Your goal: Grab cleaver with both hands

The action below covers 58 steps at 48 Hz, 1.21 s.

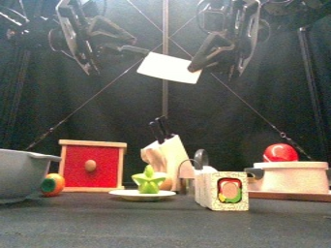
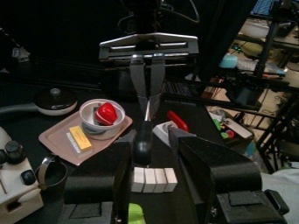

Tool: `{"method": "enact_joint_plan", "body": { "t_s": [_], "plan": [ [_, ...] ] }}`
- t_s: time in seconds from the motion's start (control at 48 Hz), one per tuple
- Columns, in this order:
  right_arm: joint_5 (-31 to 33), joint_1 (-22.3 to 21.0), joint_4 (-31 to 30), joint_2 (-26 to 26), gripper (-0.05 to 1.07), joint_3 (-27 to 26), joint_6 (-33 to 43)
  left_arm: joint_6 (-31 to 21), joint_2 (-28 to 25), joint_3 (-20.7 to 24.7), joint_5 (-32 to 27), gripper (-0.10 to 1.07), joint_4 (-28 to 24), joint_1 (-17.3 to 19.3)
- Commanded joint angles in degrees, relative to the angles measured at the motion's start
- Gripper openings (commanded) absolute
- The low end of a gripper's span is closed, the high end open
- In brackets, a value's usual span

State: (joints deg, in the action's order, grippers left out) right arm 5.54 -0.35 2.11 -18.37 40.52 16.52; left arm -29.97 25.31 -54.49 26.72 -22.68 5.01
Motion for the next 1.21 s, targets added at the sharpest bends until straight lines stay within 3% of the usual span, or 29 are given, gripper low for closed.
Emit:
{"method": "enact_joint_plan", "body": {
  "t_s": [0.0,0.062,0.208,0.333,0.375,0.5,0.688,0.792,1.188],
  "plan": [
    [0.18,-0.26,0.26,-1.05,0.31,-0.53,-0.09,-0.18,0.26,2.55,-2.02,0.75,0.70,-0.35],
    [0.88,-0.26,0.70,-1.14,0.31,-0.62,-0.09,-0.26,0.53,4.13,-7.21,0.75,1.93,-0.62],
    [3.16,-0.26,2.29,-1.14,0.31,-0.79,-0.09,0.35,0.70,12.39,-32.70,0.75,2.81,-2.64],
    [3.60,-0.26,2.64,-1.05,0.31,-0.70,-0.09,2.90,-0.09,19.16,-50.27,0.75,-2.55,-5.89],
    [3.52,-0.18,2.46,-0.97,0.31,-0.88,-0.18,3.87,-0.09,19.69,-51.77,0.75,-5.19,-6.59],
    [3.60,0.00,2.02,-1.05,0.31,-1.23,-0.26,4.13,-0.18,17.67,-46.41,0.75,-9.76,-7.38],
    [3.60,0.18,1.76,-1.41,0.31,-1.14,-0.26,3.78,-0.09,10.02,-23.99,0.75,-8.17,-5.89],
    [3.87,0.26,1.67,-1.58,0.31,-1.14,-0.26,3.96,0.26,7.38,-17.05,0.75,-6.42,-4.13],
    [3.87,0.35,1.67,-1.58,0.31,-0.97,-0.35,3.96,0.62,4.92,-14.41,0.75,-4.83,-3.25]
  ]
}}
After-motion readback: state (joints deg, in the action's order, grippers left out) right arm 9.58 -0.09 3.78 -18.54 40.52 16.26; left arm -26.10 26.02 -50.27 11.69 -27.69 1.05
